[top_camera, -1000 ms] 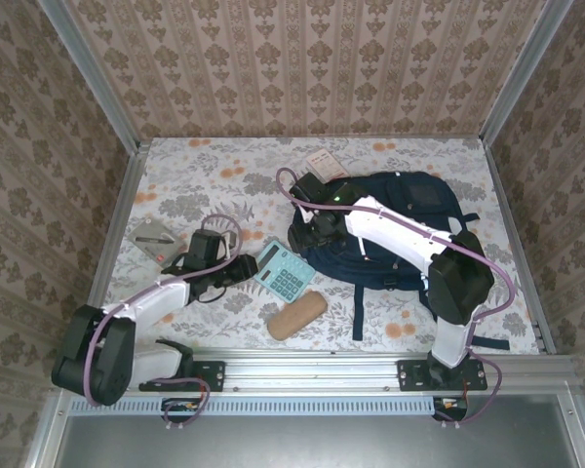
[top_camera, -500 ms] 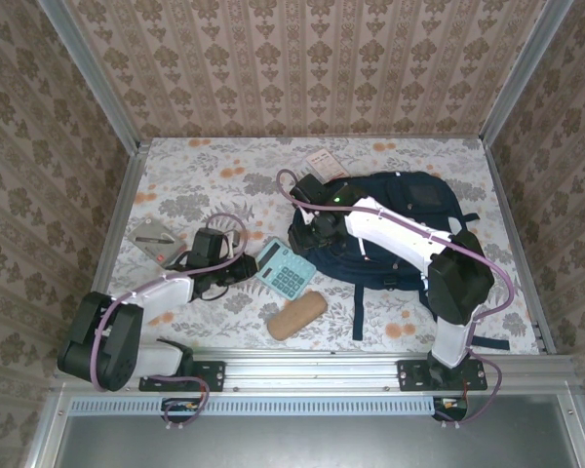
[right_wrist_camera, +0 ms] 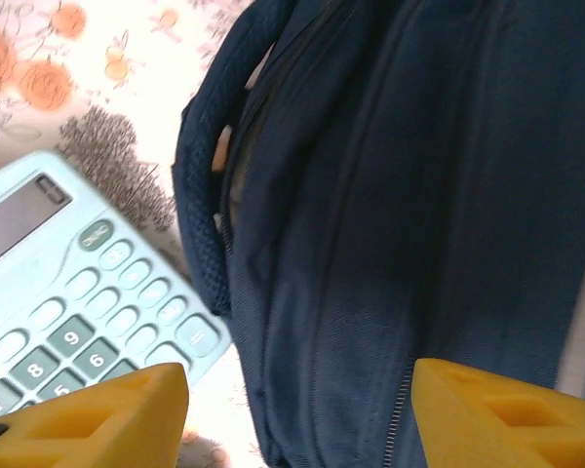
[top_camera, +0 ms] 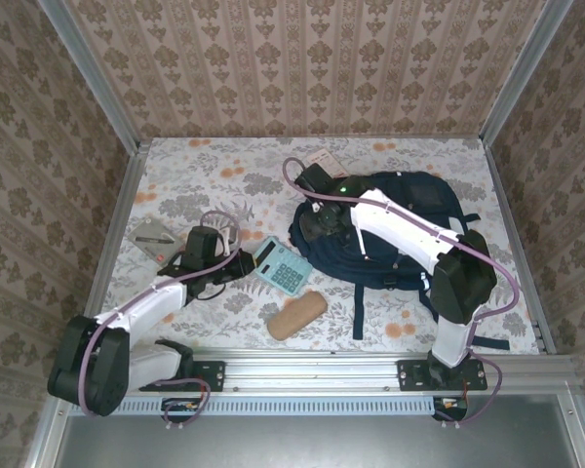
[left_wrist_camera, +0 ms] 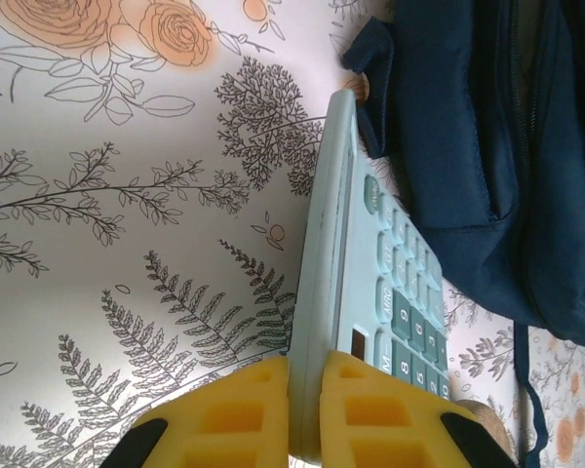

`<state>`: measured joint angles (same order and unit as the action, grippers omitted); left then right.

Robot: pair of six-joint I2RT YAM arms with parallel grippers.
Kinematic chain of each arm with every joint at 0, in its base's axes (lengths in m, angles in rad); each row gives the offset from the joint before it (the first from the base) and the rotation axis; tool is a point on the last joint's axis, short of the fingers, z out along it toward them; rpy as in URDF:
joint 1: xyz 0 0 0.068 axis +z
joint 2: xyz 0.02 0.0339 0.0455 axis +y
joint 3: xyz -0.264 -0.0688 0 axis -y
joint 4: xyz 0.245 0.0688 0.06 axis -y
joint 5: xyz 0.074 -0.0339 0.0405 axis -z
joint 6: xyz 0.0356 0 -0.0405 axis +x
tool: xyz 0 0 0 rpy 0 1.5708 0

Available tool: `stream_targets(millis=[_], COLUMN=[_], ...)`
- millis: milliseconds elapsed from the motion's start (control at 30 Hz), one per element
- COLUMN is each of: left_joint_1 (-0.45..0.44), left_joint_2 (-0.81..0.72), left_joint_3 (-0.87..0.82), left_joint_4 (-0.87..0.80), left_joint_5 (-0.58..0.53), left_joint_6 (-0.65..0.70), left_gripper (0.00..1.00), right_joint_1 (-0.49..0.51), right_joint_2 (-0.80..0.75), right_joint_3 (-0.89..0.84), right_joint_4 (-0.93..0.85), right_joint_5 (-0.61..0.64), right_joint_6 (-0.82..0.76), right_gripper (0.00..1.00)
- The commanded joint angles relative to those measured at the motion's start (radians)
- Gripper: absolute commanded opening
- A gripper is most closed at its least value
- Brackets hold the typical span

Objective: Pack the student bag

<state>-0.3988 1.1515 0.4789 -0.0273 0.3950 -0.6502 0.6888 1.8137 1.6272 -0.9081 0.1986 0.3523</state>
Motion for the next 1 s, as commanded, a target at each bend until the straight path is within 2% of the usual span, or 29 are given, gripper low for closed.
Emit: stream_targets(millis=[0, 333, 433, 700, 967], left_joint_1=[-0.002, -0.002, 0.0, 0.004, 0.03], left_joint_2=[-0.034, -0.065, -0.079, -0.102, -0.157], left_joint_3=[0.024, 0.036, 0.037, 0.051, 0.108], left_joint_4=[-0.052, -0.062, -0.068, -0.081, -0.095], left_joint_5=[-0.02, -0.007, -0.01, -0.008, 0.012], left_joint_6=[-0.012, -0.031, -0.03, -0.039, -0.072], left_gripper=[0.11, 0.13, 0.13, 0.12, 0.11], right_joint_1=[-0.008, -0.036, -0.05, -0.055, -0.066], right_joint_2=[0.014, 0.12, 0.143, 0.124, -0.014], right_joint_3=[0.06, 0.068, 0.063, 0.069, 0.109], right_joint_4=[-0.106, -0.121, -0.114, -0.109, -0.113], right_joint_5=[0.147, 0.208, 0.205, 0.202, 0.151], right_joint_6=[-0.038, -0.059, -0.061, -0.064, -0.058], right_gripper=[0.63, 0.58, 0.54, 0.0, 0.0])
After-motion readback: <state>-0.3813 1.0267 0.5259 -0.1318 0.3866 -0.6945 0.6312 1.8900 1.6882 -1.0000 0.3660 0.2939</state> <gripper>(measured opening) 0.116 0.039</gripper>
